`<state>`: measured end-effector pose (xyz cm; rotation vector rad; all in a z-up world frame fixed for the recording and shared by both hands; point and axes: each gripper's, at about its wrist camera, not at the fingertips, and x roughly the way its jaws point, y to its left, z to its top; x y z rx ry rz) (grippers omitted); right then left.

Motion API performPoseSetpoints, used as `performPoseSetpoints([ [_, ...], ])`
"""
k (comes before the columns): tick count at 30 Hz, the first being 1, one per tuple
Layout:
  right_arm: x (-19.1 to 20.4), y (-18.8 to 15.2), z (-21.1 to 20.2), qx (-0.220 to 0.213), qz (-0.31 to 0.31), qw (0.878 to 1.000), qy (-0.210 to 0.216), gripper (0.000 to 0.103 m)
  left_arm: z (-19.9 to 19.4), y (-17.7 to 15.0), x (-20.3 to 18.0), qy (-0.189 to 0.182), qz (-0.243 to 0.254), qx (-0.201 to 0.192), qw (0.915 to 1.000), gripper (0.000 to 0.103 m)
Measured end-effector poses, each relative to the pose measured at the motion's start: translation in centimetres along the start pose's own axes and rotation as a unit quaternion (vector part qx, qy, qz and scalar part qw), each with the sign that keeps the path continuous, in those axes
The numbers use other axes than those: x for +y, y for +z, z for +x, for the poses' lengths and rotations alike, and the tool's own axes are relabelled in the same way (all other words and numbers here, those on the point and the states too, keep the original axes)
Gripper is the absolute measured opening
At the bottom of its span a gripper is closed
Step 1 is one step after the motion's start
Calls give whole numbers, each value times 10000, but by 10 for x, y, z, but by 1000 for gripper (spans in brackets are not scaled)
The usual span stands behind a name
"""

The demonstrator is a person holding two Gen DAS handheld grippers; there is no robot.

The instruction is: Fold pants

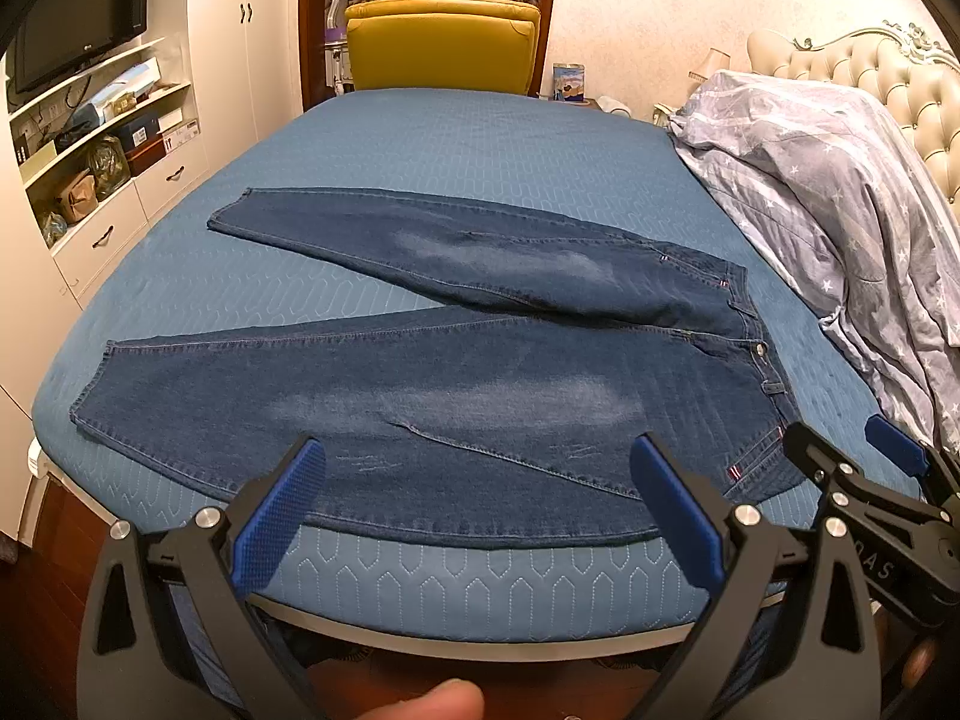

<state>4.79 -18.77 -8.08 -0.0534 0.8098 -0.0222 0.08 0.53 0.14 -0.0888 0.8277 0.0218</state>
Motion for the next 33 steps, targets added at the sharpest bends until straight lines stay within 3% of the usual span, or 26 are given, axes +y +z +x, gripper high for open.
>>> performPoseSetpoints([
  [12,-4,-1,6,68,25,10000,36,86,4,-2,-2,-39,-47,20,10000,102],
  [18,-38,11,51,565,226,9967,529,86,17,1,11,-344,-204,-66,9992,102],
  [21,-70,38,93,703,-99,9973,202,86,27,4,18,-324,-232,-81,9992,102],
  [26,-148,116,203,1245,-132,9921,7,87,53,10,35,-351,-474,22,9983,102],
  [30,-176,176,284,1515,-735,9855,-191,86,75,16,48,-192,-519,153,9983,102],
  [33,-191,212,333,1593,-754,9842,-169,85,95,24,66,26,-671,239,9975,102],
])
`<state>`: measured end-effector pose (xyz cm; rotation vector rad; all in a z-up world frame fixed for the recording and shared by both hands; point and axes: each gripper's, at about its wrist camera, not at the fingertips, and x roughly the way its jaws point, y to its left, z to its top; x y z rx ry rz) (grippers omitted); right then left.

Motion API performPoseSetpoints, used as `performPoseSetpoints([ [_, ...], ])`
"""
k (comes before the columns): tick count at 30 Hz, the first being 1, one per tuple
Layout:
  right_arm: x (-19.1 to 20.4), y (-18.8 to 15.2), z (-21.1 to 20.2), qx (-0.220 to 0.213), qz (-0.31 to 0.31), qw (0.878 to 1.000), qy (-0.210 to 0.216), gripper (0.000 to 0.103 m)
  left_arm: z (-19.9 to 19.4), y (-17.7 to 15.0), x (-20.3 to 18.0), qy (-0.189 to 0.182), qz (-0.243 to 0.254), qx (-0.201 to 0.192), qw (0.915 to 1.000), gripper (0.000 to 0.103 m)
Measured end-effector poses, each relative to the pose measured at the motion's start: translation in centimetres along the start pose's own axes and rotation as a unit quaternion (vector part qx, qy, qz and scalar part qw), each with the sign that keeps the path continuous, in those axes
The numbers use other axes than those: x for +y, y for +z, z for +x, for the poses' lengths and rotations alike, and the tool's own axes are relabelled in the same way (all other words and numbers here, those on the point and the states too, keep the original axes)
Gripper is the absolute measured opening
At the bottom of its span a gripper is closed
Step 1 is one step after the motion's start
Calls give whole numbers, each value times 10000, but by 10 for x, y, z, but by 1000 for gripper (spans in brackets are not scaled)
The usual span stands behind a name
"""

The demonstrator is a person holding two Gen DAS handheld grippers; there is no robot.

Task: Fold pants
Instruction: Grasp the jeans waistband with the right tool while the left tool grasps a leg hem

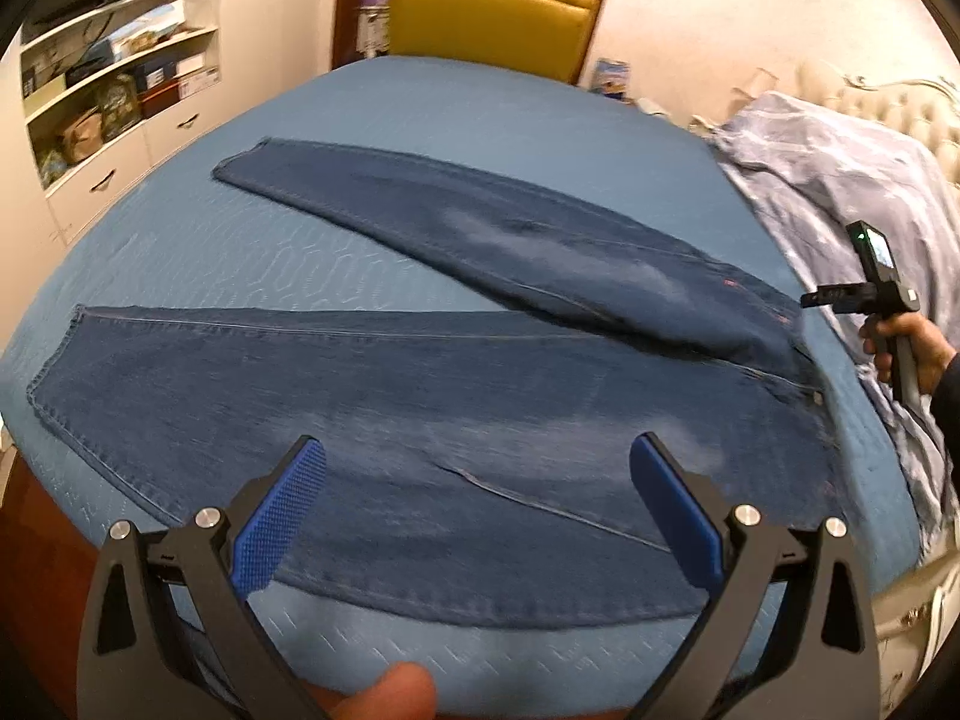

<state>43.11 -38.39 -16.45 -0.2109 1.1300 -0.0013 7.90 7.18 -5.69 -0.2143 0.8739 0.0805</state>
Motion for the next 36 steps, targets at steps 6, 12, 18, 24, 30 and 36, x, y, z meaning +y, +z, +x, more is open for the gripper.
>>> performPoseSetpoints([
  [6,11,61,67,502,-761,9957,183,75,28,18,29,377,-159,107,9991,102],
  [12,16,79,113,738,-1202,9891,420,68,53,39,65,671,-321,265,9969,102],
  [18,27,65,88,364,-1409,9864,764,4,77,85,86,481,-586,264,9968,102],
  [24,21,17,-7,-739,-1002,9870,1020,4,122,156,126,-284,-1467,259,9884,100],
  [30,43,-59,-93,-1221,-967,9794,1289,4,193,208,191,-2009,-2836,518,9362,77],
  [36,71,-127,-117,-1135,-582,9785,1622,4,263,211,250,-2489,-3878,680,8849,49],
])
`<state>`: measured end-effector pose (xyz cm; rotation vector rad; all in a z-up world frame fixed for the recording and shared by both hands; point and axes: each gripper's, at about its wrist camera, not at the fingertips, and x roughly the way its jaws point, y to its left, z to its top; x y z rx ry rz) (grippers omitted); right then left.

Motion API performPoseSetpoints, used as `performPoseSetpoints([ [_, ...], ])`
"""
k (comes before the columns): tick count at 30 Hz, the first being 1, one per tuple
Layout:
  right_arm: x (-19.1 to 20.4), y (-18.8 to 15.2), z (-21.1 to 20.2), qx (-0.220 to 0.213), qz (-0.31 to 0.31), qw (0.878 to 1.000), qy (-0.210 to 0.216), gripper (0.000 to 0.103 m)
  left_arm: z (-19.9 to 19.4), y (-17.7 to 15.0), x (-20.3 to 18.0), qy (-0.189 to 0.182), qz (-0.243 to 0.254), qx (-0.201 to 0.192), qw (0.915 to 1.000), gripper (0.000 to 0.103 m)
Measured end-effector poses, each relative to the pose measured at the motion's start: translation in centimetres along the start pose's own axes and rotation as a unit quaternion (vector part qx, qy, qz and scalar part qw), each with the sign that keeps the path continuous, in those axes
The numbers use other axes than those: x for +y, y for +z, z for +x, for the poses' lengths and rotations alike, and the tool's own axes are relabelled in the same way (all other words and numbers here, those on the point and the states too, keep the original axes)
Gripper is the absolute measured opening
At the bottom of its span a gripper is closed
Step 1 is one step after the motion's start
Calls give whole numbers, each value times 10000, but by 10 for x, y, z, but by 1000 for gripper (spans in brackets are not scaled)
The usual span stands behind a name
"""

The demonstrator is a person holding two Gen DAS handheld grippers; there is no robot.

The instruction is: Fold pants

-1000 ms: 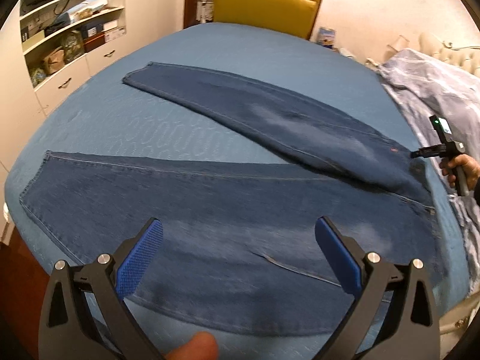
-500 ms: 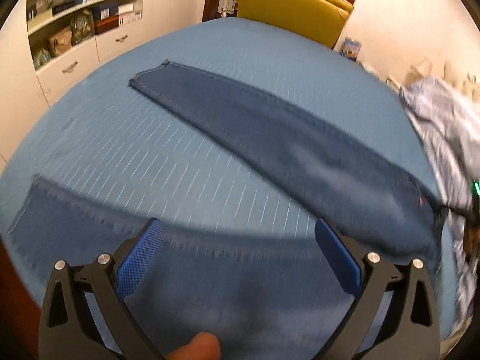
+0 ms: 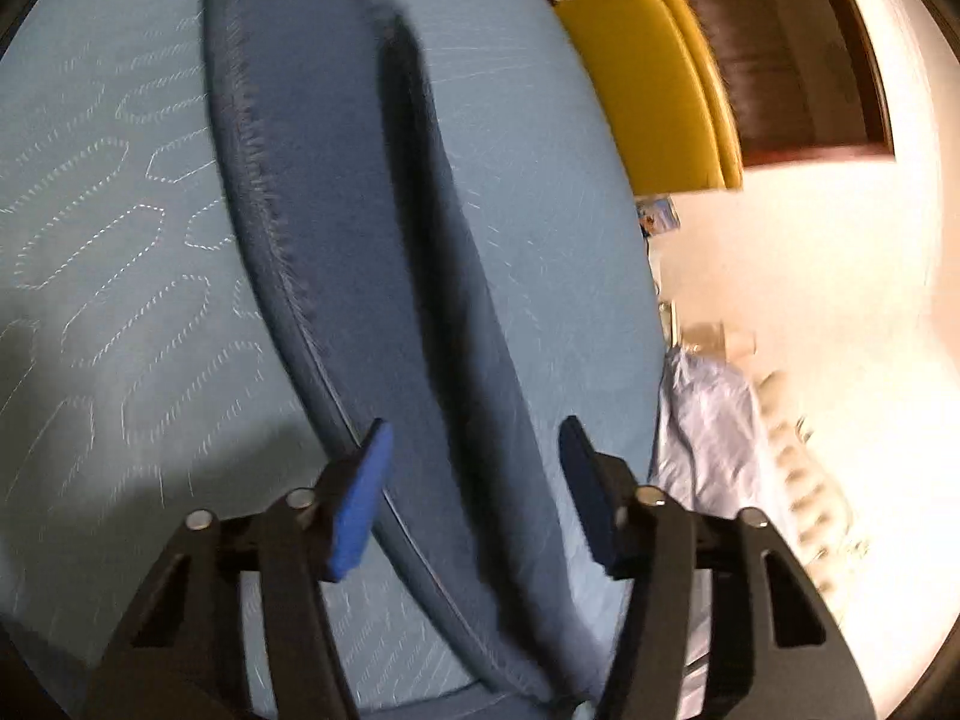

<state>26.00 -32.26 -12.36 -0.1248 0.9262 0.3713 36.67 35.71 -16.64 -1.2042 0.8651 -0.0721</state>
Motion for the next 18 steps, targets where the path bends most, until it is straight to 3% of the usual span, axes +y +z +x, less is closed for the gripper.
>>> performPoseSetpoints([
  [4,4,-8,-5,85,108,9999,-75,4,17,19,16,2,-142,-17,9999,46],
  [10,1,6,-15,21,28,9998,-212,4,34,41,22,-59,-286,-105,9995,42],
  [13,-5,14,-20,-63,89,9997,-203,4,55,44,24,156,-535,-29,9984,40],
  [16,-10,20,-23,-121,183,9995,-213,4,61,50,31,25,-714,-89,9974,35],
  [18,-15,24,-24,-126,211,9995,-217,4,61,55,30,21,-752,-118,9971,9],
])
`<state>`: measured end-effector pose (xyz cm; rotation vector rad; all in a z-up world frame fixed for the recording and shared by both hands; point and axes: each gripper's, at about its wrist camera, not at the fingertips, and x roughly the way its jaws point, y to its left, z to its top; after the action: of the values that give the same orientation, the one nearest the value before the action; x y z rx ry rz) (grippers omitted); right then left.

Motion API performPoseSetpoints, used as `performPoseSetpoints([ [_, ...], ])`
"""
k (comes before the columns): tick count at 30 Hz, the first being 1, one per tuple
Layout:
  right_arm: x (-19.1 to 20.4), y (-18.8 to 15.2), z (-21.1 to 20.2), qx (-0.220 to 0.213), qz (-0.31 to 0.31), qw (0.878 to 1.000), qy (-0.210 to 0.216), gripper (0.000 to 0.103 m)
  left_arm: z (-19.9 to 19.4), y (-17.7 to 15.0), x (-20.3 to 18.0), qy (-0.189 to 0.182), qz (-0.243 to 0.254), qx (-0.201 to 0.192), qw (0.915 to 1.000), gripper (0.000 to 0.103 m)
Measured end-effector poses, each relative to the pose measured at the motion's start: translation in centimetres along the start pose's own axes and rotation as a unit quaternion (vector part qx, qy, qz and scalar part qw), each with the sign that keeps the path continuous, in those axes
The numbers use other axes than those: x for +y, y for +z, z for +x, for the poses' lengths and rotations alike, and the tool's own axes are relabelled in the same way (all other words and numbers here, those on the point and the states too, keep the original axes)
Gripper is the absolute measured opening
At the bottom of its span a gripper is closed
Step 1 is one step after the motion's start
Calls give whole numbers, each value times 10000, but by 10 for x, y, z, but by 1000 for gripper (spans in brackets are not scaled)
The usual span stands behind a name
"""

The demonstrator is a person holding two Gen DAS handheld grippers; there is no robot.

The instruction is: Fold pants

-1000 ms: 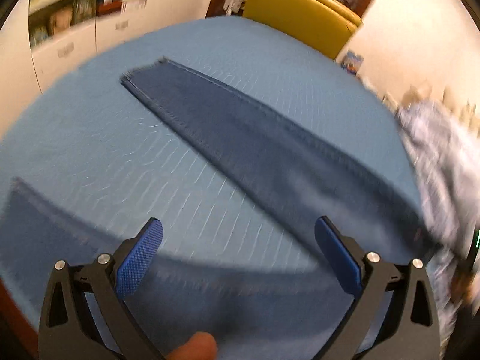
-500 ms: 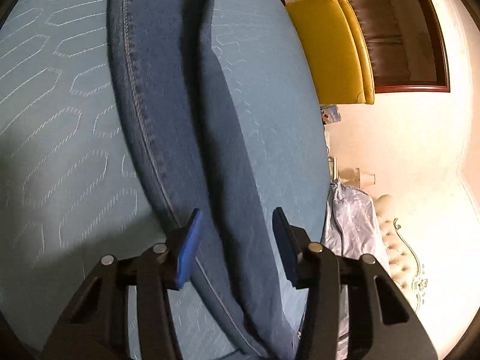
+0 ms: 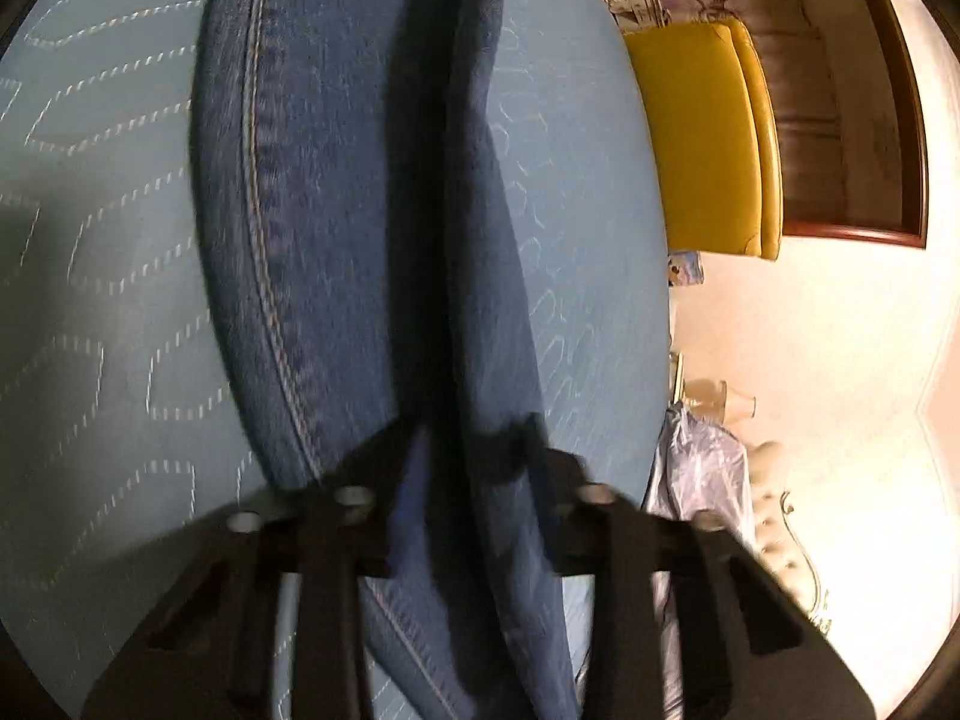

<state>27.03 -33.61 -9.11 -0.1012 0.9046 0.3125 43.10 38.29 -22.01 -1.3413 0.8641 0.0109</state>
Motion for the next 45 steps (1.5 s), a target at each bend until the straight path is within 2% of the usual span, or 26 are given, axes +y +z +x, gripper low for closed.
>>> performPoseSetpoints([
  [1,-2,2,0,13,-12,10000,-12,4,-4,3,-4,-8,60,-56,10000,4],
  [4,-4,5,1,83,-109,9999,-52,4,-34,-3,-24,-185,196,-194,9994,3],
  [6,-6,3,-2,86,-183,9998,-90,3,-71,-22,-42,-18,512,-293,9983,3],
  [9,-13,-4,-14,124,-307,9994,-56,3,-146,-72,-46,205,810,-474,9954,3],
  [12,-22,-26,-25,279,-387,9989,42,4,-224,-147,-7,366,813,-678,9937,3],
  [14,-25,-50,-28,430,-381,9983,126,4,-249,-185,26,587,791,-764,9922,3],
  [16,-32,-83,-22,661,-166,9974,232,4,-256,-212,68,741,669,-667,9928,3],
  [19,-45,-135,3,1079,442,9925,378,4,-239,-219,115,904,451,-463,9938,3],
  [21,-58,-164,13,1182,1014,9877,96,6,-234,-217,127,887,499,-474,9937,3],
  [23,-68,-182,6,1088,1578,9814,95,10,-234,-218,133,718,433,-503,9952,4],
  [25,-77,-199,-15,797,2183,9725,147,14,-237,-216,137,668,538,-502,9950,5],
  [28,-79,-219,-32,584,3033,9504,351,15,-233,-216,135,565,519,-453,9960,10],
  [29,-77,-222,-32,519,3262,9426,491,15,-230,-215,134,541,484,-461,9963,15],
  [30,-76,-224,-30,496,3491,9338,611,15,-228,-217,130,487,439,-453,9968,21],
  [31,-72,-226,-22,465,3790,9205,833,15,-226,-216,133,415,357,-431,9976,21],
  [33,-69,-230,-2,636,4221,8990,975,16,-222,-214,136,376,299,-394,9981,21],
  [36,-69,-219,17,527,4511,8862,915,17,-226,-212,141,343,314,-374,9982,19],
  [37,-68,-218,22,444,4668,8781,950,18,-226,-211,140,315,310,-367,9983,19],
  [40,-64,-213,32,564,4761,8756,580,28,-230,-210,141,296,377,-384,9981,16],
  [41,-64,-212,33,507,4790,8745,578,31,-232,-211,144,296,396,-383,9980,14],
  [42,-63,-211,32,392,4845,8715,654,48,-231,-210,143,296,391,-380,9981,12],
  [44,-63,-210,27,46,5039,8601,795,75,-232,-209,145,294,386,-376,9981,9],
  [45,-63,-209,25,-27,5093,8572,763,78,-233,-209,145,289,380,-383,9981,9],
])
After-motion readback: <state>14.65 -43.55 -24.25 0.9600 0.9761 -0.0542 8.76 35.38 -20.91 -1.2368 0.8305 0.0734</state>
